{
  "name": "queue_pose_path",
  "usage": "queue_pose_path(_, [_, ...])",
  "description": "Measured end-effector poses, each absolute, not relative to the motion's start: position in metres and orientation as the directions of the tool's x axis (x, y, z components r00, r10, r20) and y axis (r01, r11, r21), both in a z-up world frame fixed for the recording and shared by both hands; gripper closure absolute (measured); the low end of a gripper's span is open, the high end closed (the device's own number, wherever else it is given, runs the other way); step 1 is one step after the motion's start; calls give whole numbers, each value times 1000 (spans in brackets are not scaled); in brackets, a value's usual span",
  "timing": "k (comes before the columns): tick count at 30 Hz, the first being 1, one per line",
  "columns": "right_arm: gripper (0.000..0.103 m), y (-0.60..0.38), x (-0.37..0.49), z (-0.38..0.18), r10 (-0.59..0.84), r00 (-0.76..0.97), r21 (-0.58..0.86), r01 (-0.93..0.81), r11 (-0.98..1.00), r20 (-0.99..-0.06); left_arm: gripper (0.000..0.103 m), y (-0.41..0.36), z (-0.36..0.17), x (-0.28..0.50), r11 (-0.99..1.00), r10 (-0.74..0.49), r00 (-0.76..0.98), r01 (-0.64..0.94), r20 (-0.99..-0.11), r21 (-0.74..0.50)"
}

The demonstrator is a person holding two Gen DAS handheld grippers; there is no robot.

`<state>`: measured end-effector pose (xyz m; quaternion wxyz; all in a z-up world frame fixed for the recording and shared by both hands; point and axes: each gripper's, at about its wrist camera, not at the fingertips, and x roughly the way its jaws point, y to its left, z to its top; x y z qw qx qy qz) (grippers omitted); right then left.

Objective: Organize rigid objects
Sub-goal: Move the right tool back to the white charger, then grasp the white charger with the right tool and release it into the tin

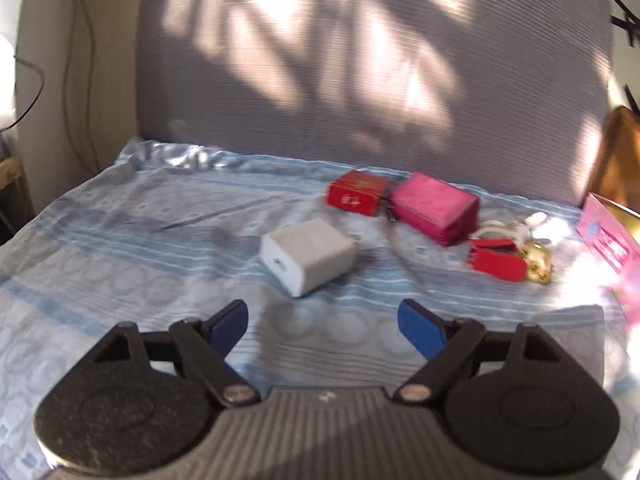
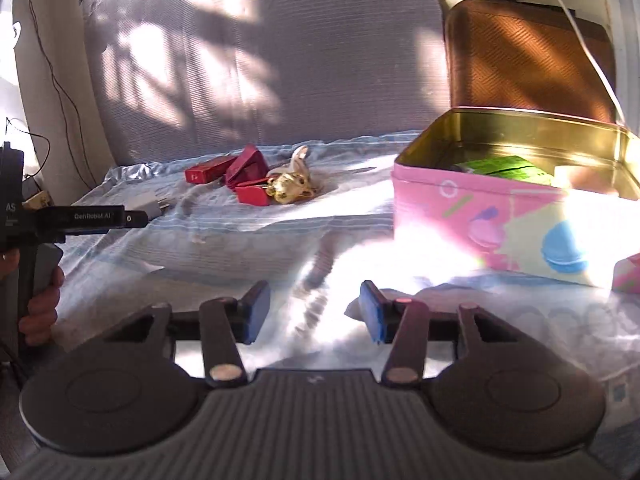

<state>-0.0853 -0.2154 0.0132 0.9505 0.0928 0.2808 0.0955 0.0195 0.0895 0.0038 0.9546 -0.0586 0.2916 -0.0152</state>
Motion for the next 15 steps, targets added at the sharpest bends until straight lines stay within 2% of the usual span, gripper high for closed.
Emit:
queue_pose_path(2, [53, -191, -60, 16, 272, 807, 237, -168, 957, -524, 18, 124, 3, 22, 967, -49, 841, -95, -539, -236])
queue_pose_path(7, [54, -116, 6, 24, 383, 754, 240, -300, 923, -534, 18, 165, 1, 21, 917, 90, 822, -289, -563, -276])
queue_pose_path(10, [53, -69, 43, 25, 440, 724, 237, -372, 898, -532, 18, 190, -1, 19, 863, 101, 807, -362, -581, -353])
queue_pose_path(15, [40, 1, 93, 14, 440, 687, 136, -451, 882, -578, 18, 199, 3, 13, 843, 106, 821, -374, -562, -388])
